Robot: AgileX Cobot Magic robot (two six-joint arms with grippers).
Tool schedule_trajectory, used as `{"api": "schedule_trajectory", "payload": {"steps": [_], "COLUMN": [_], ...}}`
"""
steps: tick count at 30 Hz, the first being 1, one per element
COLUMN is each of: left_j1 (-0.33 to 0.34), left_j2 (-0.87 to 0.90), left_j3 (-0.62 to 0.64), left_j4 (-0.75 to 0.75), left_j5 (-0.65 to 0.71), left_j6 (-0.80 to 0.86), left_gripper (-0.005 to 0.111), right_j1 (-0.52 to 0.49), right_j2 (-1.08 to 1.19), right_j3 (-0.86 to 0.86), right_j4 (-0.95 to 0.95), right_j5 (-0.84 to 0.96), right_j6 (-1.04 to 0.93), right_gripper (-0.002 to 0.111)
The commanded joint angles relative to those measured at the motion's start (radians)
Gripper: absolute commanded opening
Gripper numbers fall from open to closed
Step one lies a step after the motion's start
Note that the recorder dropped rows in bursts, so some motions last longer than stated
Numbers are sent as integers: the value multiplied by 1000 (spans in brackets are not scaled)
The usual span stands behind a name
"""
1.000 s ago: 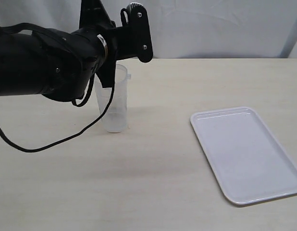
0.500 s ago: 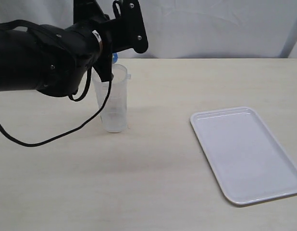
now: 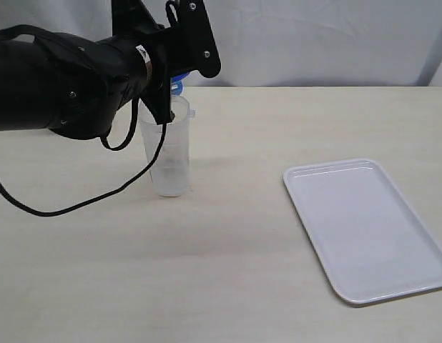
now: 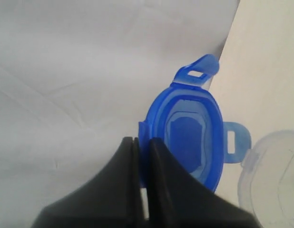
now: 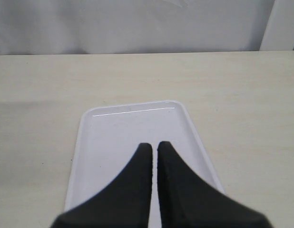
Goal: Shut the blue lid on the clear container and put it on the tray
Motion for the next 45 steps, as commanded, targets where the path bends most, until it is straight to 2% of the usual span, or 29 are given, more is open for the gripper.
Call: {"api": "schedule_trajectory", "payload": {"steps": [1, 11, 16, 26, 45], "left_j1": [-5, -101, -101, -103, -103], "left_j2": [-10, -10, -10, -10, -10], "left_j3": [3, 3, 3, 3, 3], "left_j4": [2, 0, -44, -24, -147], "left_j5": [23, 126, 139, 150, 113], "left_j6": [21, 111, 138, 132, 179], "left_gripper": [0, 0, 0, 0, 0], "right_j1": [1, 1, 1, 1, 1], "right_j2": [-4, -4, -4, -4, -4], "right_j3": [1, 1, 1, 1, 1], "right_j4": [0, 0, 0, 0, 0], "right_j5": [-2, -2, -2, -2, -2], "right_j6": [1, 1, 1, 1, 1], "right_gripper": [4, 4, 4, 4, 4]}}
